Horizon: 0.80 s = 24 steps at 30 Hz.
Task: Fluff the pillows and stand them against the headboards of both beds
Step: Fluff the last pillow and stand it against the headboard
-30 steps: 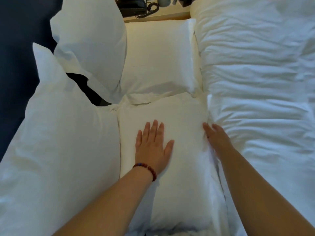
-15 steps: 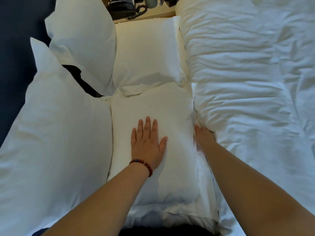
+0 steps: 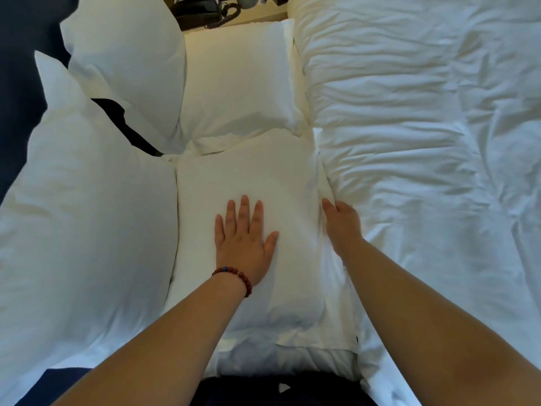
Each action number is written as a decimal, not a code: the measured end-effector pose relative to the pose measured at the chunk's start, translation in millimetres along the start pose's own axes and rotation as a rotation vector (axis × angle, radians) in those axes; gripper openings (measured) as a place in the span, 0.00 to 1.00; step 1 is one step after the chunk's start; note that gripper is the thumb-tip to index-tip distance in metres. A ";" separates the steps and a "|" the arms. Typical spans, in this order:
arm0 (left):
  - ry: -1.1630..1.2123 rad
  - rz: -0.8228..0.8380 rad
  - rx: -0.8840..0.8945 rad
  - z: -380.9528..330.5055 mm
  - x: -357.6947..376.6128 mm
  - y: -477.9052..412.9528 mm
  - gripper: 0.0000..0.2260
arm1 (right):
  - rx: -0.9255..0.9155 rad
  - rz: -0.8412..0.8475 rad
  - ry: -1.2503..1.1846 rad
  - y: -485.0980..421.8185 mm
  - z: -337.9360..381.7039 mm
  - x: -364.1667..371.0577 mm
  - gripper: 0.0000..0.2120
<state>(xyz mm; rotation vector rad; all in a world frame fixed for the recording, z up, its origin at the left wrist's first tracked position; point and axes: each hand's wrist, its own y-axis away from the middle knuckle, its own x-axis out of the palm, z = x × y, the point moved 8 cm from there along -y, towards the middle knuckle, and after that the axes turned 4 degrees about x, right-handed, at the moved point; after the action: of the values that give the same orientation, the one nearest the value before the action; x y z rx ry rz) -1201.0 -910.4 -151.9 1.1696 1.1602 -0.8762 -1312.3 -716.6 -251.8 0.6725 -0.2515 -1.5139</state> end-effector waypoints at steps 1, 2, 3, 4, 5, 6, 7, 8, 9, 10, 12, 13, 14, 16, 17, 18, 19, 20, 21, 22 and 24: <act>-0.003 -0.001 0.000 0.8 0.2 1.1 0.32 | -0.063 -0.064 0.030 2.8 0.2 -8.3 0.17; -0.009 0.004 0.004 1.1 1.0 2.3 0.32 | -0.090 -0.116 0.028 7.4 -2.2 -16.2 0.19; -0.014 0.016 0.009 0.8 2.4 3.3 0.32 | -0.079 -0.163 0.008 11.8 -8.2 -22.9 0.17; -0.019 0.028 0.015 0.3 3.9 3.7 0.32 | -0.044 -0.207 -0.004 14.6 -16.8 -29.0 0.14; -0.021 0.037 0.017 -0.4 4.9 2.9 0.32 | 0.004 -0.237 0.006 18.5 -24.2 -34.1 0.14; -0.021 0.041 0.016 -1.3 5.5 1.7 0.31 | 0.056 -0.216 0.047 20.7 -31.8 -36.1 0.14; -0.021 0.040 0.014 -2.1 5.7 0.3 0.31 | 0.088 -0.151 0.096 22.0 -36.7 -33.7 0.15; -0.021 0.038 0.010 -2.9 6.3 -0.2 0.31 | 0.110 -0.046 0.150 24.8 -40.8 -27.8 0.16; -0.021 0.033 0.008 -3.7 6.9 -0.2 0.31 | 0.124 0.051 0.202 28.8 -45.3 -22.8 0.16; -0.022 0.026 0.007 -4.6 7.3 0.1 0.31 | 0.122 0.095 0.239 32.0 -48.4 -23.3 0.16; -0.016 0.005 0.006 -5.2 7.0 1.1 0.31 | 0.077 0.027 0.240 35.8 -45.4 -38.9 0.15; -0.002 -0.009 0.004 -4.7 6.0 2.2 0.31 | 0.064 -0.039 0.202 38.5 -44.5 -48.8 0.15; 0.013 -0.027 0.005 -5.2 4.9 4.6 0.31 | 0.076 -0.080 0.153 41.8 -47.0 -56.4 0.17; 0.014 -0.074 0.041 -12.6 4.9 16.6 0.30 | 0.135 -0.021 0.110 50.2 -56.0 -55.2 0.19; 0.004 -0.090 0.072 -18.9 8.3 26.1 0.30 | 0.151 0.073 0.144 57.1 -61.3 -47.0 0.18; -0.009 -0.088 0.104 -25.0 14.5 36.6 0.29 | 0.156 0.165 0.205 64.3 -68.6 -39.9 0.16; -0.030 -0.068 0.123 -28.1 22.7 45.8 0.29 | 0.142 0.212 0.265 70.8 -74.4 -37.8 0.14; -0.063 -0.040 0.120 -27.1 30.7 51.8 0.28 | 0.113 0.195 0.310 73.4 -77.4 -42.3 0.13; -0.089 -0.016 0.103 -23.1 36.8 53.1 0.28 | 0.088 0.127 0.348 74.1 -77.3 -51.8 0.12; -0.105 0.003 0.082 -17.8 40.0 50.8 0.28 | 0.069 0.053 0.373 74.9 -76.5 -61.3 0.13; -0.107 0.034 0.060 -11.4 41.6 42.9 0.29 | 0.050 -0.020 0.373 82.1 -73.6 -70.2 0.16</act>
<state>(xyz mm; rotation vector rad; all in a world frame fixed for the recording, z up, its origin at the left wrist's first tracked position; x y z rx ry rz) -1153.5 -888.1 -182.8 1.1726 1.0307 -0.9420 -1208.6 -637.1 -247.8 0.9831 0.0013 -1.3737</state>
